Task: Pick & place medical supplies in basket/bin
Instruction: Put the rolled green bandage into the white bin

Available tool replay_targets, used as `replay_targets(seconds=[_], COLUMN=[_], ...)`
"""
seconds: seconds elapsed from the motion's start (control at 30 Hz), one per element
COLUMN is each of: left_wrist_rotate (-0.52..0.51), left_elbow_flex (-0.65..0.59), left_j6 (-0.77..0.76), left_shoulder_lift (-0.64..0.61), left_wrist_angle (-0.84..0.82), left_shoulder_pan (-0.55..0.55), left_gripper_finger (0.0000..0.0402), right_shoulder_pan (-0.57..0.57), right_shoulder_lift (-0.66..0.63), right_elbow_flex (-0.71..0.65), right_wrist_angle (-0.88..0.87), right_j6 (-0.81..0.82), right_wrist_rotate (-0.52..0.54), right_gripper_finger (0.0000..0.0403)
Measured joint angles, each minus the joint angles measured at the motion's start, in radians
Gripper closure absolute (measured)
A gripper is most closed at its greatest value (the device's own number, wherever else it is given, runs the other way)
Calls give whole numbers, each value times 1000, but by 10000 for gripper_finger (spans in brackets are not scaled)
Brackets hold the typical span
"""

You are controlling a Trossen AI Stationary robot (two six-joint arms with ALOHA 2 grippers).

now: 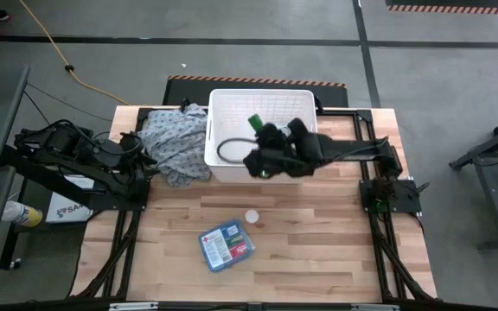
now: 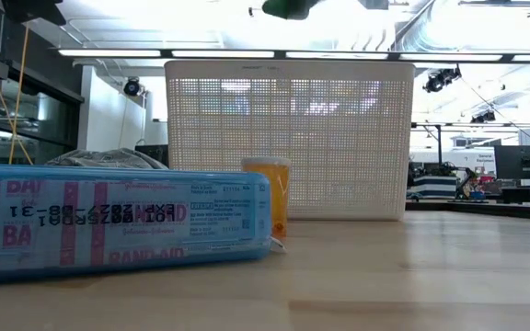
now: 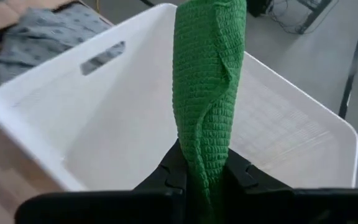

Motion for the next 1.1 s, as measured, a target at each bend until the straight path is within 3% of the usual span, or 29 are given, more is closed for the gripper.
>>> replay_targets(seconds=[0.47,0.67,1.1], left_wrist_rotate=[-17,-25,-26], left_elbow_flex=[0,0,0], left_j6=[-3,-4,-4], left_shoulder_lift=[0,0,0], left_wrist_angle=[4,4,4], left_shoulder_pan=[0,0,0], left_gripper_finger=[190,190,190], right_shoulder_pan=[-220,-295,-404], right_shoulder_lift=[-33,-34,-33], right_elbow_flex=[0,-24,-269], right_wrist_angle=[9,46,259], right_j6=[-176,-209,-273], right_wrist_rotate=[-184,-364,-655], right_gripper_finger=[368,357,355])
